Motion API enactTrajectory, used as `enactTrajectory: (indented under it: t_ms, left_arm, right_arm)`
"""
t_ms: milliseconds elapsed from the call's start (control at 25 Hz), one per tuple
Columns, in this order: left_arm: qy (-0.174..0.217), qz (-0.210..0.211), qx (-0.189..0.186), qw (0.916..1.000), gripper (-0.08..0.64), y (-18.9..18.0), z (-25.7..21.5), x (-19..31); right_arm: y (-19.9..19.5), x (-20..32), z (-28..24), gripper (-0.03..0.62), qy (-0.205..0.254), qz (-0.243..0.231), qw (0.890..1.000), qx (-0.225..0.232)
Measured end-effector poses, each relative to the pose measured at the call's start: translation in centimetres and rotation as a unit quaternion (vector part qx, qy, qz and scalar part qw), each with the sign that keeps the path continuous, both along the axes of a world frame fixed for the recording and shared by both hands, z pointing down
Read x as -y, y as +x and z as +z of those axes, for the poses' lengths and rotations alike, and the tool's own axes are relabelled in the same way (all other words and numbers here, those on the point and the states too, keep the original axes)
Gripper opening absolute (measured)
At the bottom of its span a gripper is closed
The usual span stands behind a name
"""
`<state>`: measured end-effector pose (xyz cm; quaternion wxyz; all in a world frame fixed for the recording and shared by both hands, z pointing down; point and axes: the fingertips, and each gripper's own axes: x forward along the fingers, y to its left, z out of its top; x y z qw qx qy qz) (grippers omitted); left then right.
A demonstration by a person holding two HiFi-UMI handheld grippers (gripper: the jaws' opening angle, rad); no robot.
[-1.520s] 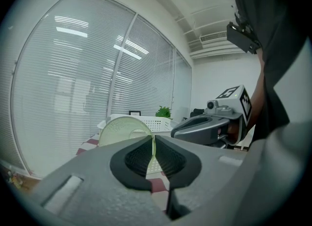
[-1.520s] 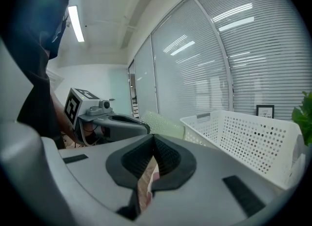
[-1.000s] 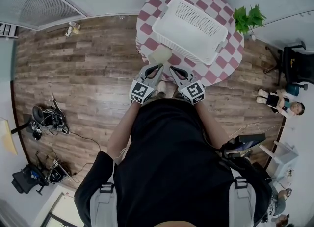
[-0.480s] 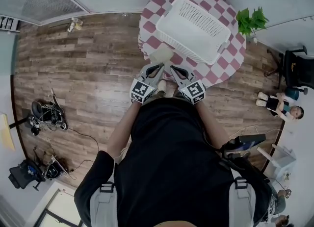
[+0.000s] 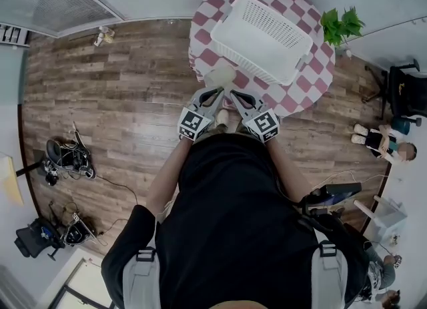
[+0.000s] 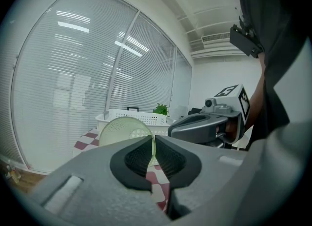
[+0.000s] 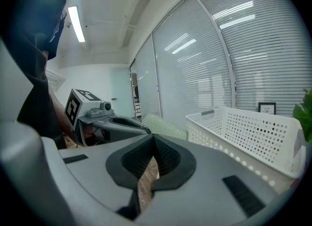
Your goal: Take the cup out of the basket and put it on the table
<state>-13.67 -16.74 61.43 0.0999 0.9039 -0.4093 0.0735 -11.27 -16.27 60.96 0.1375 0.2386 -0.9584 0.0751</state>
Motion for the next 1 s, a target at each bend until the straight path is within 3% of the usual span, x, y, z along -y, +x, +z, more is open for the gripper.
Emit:
enactTrajectory:
  t_ms: [1000]
  left_arm:
    - [-0.001,0.03,0.018,0.9994,0.02,1.1,0.4,-0.9]
  right_arm:
    - [0.4,-0.9,0.3,0.009,-0.018,0.015,1.0,0.006]
